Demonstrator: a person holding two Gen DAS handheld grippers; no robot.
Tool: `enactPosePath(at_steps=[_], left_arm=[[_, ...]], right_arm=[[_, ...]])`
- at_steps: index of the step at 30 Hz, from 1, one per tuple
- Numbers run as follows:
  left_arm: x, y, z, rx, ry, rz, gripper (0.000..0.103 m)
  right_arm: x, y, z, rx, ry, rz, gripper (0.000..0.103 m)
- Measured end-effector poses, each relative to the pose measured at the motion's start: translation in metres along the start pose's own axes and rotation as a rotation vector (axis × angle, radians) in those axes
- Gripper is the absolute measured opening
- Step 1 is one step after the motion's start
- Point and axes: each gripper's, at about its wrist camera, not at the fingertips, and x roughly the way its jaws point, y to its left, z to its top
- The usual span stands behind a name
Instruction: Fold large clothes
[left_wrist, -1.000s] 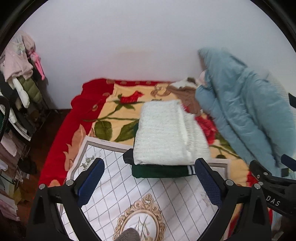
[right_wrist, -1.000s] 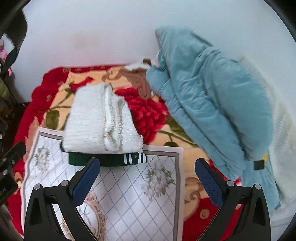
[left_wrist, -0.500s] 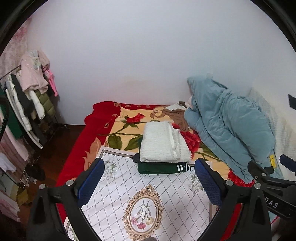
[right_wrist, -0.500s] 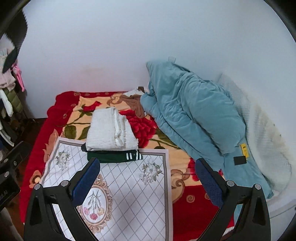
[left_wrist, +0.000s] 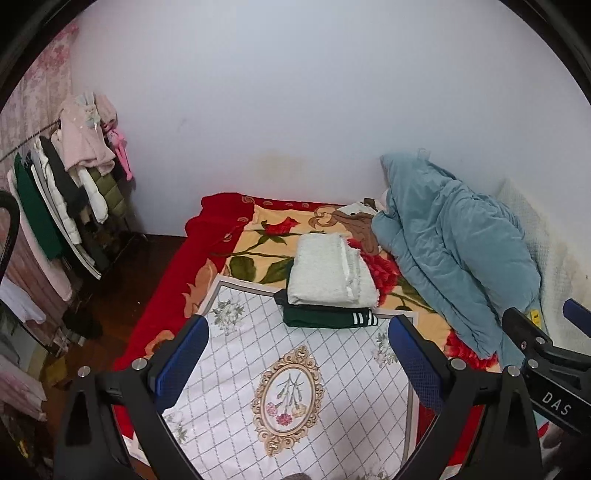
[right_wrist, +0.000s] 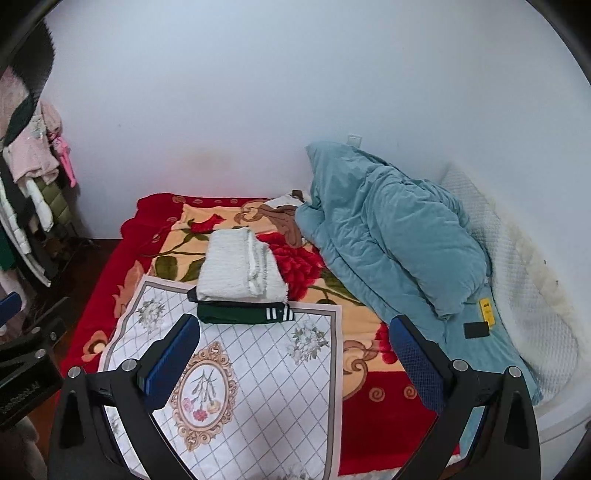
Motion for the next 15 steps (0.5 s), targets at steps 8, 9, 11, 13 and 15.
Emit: enactPosePath(at_steps=[8, 9, 11, 13, 15], left_arm=[[-0.019, 0.002, -0.003, -0.007, -0.029, 0.013, 0.099], [-0.020, 0.003, -0.004, -0.007, -0.030, 0.013, 0.099], [-0.021, 0.004, -0.006, -0.007, -0.028, 0.013, 0.099], [-0.023, 0.004, -0.006, -0.011, -0.028, 0.014, 0.099], [-0.025, 0.004, -0.006, -0.012, -0.030, 0.013, 0.099]], right_arm=[[-0.015, -0.003, 0.005, -0.008, -0.028, 0.007, 0.103], [-0.016, -0.003, 0.005, -0.007, -0.033, 0.004, 0.103], [-0.019, -0.002, 0.004, -0.009, -0.037, 0.003, 0.103], [-0.022, -0.003, 0.003, -0.009, -0.044, -0.004, 0.103], [-0.022, -0.003, 0.003, -0.011, -0.038, 0.002, 0.103]])
